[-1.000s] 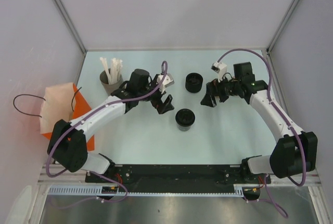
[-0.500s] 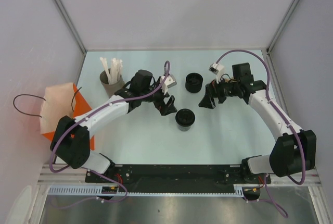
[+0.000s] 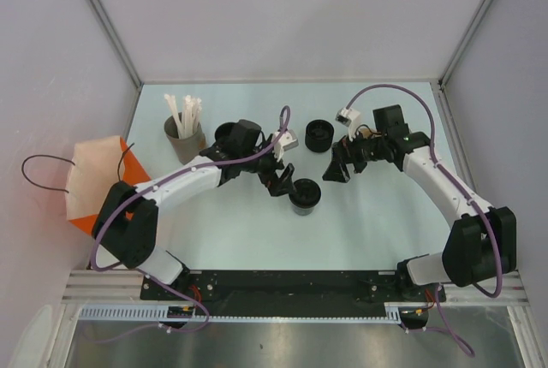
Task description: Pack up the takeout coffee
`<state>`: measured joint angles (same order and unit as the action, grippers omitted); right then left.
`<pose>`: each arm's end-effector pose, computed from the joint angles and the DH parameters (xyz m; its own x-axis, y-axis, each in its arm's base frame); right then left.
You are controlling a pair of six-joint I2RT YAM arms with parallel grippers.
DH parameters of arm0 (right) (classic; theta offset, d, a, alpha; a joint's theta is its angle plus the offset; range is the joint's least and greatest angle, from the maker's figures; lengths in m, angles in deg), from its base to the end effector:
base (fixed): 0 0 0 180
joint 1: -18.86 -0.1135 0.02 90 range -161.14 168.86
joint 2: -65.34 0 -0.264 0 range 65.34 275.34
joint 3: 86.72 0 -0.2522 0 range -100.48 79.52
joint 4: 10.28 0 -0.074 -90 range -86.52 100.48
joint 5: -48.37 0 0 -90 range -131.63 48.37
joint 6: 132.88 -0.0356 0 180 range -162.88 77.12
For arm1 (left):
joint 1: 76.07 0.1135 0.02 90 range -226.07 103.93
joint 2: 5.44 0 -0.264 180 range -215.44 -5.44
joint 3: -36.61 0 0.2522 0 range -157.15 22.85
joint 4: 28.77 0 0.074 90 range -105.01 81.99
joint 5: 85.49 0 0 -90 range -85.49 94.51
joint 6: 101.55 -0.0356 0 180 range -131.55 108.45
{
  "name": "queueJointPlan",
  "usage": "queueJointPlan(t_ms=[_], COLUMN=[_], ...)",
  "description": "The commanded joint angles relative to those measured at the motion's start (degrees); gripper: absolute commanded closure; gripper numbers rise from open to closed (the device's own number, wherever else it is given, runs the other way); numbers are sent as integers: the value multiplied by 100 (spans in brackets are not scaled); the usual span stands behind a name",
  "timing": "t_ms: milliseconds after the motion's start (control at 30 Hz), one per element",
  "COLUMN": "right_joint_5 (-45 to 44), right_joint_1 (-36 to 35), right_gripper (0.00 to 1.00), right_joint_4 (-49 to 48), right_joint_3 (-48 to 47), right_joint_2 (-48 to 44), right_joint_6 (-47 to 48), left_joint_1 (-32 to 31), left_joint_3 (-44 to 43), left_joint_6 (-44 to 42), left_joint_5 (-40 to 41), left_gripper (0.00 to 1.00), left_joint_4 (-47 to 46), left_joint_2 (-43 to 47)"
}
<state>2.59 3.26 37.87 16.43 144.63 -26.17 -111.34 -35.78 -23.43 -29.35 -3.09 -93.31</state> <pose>0.2689 0.1008 0.2853 -0.5347 -0.3632 -0.7630 -0.8070 0.4873 0.3335 0.2590 -0.2074 0.2418 -0.3566 0.4616 -0.8122 0.9150 0.3482 -0.2039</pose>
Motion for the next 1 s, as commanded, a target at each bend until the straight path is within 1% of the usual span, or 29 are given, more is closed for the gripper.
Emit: queueJointPlan(t_ms=[0,133,333,567,733,867,967], right_joint_5=[-116,-230,-257,76,525,622,614], right_joint_1=[-110,-303,-357,-462,-550,-576,-611], right_gripper=[0,0,0,1,4,10,12], right_joint_4=[-73,-55,-134,-126,-108,-161,-178], right_joint_3=[-1,-2,-2,-2,-2,-2,7], right_joint_2=[78,175,376,552,754,904,983], right_joint_6=[166,210,96,52,43,-18,-45], left_joint_1=[-42,-59,-59,-51,-51,-51,-59], left_joint_3=[-298,-342,-403,-430,-439,-456,-474], left_joint_6=[177,247,292,318,318,318,309], left_joint_5=[-278,-331,-314,-296,-278,-252,-199], left_gripper=[0,0,0,0,0,0,0], left_joint_4=[-59,-59,-23,-32,-32,-23,-6], left_joint_2=[-10,-72,-256,-344,-379,-379,-371])
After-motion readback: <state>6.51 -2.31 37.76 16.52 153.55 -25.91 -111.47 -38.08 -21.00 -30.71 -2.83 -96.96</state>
